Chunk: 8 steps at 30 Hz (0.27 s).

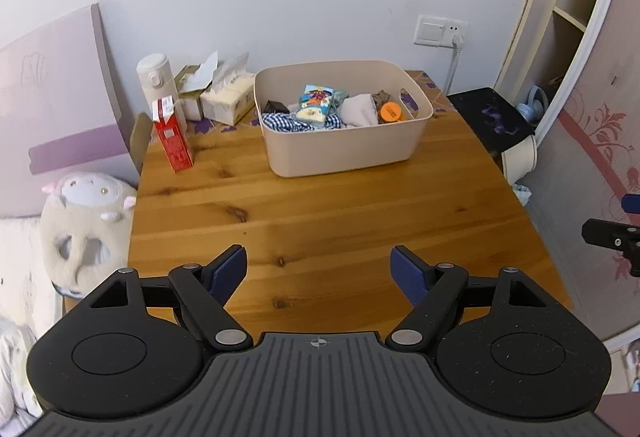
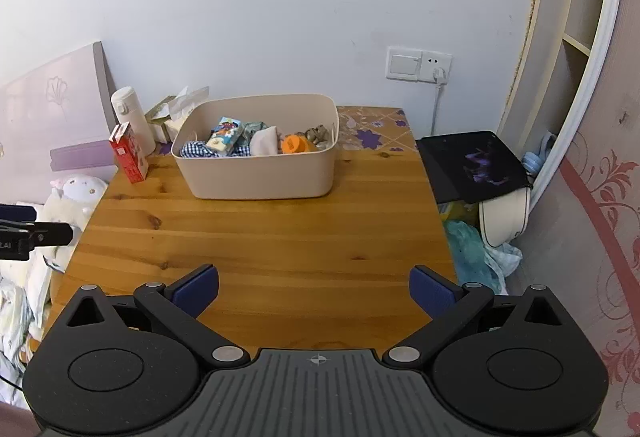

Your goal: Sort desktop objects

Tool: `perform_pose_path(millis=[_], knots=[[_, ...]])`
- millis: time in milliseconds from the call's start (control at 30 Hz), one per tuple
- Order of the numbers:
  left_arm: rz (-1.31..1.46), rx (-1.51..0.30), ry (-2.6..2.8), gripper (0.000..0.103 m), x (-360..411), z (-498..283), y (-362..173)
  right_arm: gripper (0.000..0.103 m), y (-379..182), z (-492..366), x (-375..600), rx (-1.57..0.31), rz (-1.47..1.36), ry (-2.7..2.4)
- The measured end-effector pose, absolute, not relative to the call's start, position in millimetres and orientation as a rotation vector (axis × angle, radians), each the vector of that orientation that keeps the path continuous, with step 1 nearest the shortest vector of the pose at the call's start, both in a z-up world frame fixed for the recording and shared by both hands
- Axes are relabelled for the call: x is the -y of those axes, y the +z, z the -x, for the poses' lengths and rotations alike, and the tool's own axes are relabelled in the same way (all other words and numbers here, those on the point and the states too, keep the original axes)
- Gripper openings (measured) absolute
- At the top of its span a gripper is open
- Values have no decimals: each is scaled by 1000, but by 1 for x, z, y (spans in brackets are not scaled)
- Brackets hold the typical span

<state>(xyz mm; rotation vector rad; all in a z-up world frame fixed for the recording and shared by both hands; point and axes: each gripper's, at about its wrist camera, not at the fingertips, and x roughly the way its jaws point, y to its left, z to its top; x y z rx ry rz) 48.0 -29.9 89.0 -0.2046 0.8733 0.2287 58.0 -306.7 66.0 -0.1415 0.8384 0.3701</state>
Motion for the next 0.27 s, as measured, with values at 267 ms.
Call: perform_pose_path(millis=[267], knots=[[210,-860,258,81,30,-47,96,103,62,-58,306,-867,189,395]])
